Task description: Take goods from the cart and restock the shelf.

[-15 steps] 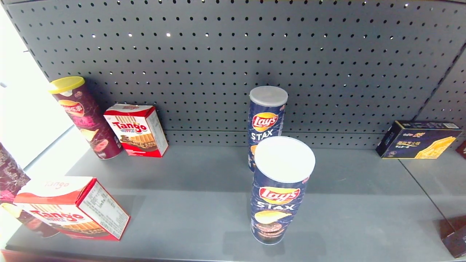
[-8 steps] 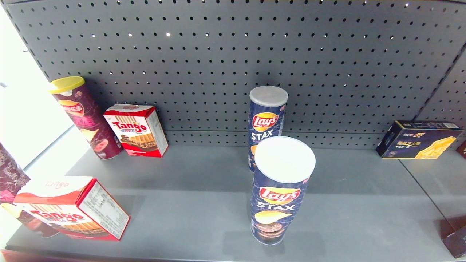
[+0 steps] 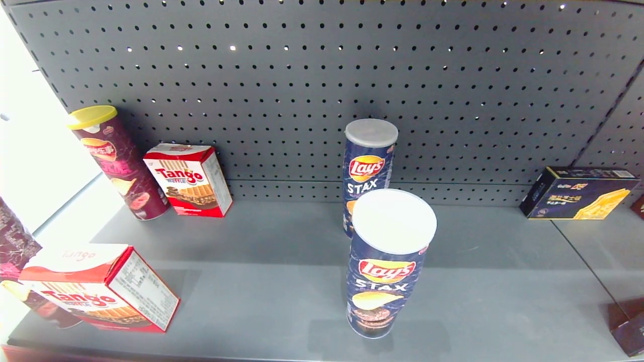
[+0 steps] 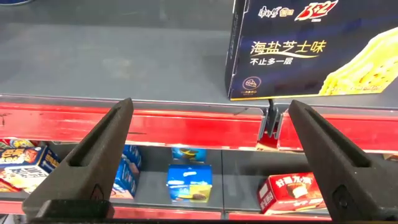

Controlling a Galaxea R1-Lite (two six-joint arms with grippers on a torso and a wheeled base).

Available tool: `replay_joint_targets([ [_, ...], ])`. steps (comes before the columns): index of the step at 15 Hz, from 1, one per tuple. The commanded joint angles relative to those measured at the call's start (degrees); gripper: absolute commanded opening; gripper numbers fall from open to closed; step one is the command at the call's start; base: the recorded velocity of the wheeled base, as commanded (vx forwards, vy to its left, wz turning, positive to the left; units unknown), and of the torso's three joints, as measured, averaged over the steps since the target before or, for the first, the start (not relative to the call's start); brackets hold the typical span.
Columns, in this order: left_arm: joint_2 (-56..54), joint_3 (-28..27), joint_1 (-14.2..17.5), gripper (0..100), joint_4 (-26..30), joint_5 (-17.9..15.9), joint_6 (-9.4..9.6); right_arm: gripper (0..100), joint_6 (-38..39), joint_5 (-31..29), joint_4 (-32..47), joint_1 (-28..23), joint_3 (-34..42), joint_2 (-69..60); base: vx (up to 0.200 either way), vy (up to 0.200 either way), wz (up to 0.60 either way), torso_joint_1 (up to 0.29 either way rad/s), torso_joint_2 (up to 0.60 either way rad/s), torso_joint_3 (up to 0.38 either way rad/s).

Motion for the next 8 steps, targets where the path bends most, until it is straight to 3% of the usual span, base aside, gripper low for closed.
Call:
replay_joint_targets([
  [1, 0.1, 0.0, 0.0, 100, 0.0, 0.1, -0.06, 100, 0.0, 0.0, 0.0, 0.0, 0.0, 0.1, 0.0, 0.0, 0.0, 0.0, 0.0, 0.0],
  [8, 0.1, 0.0, 0.0, 100, 0.0, 0.1, -0.06, 100, 0.2, 0.0, 0.0, -0.1, 0.0, 0.1, 0.0, 0.0, 0.0, 0.0, 0.0, 0.0],
])
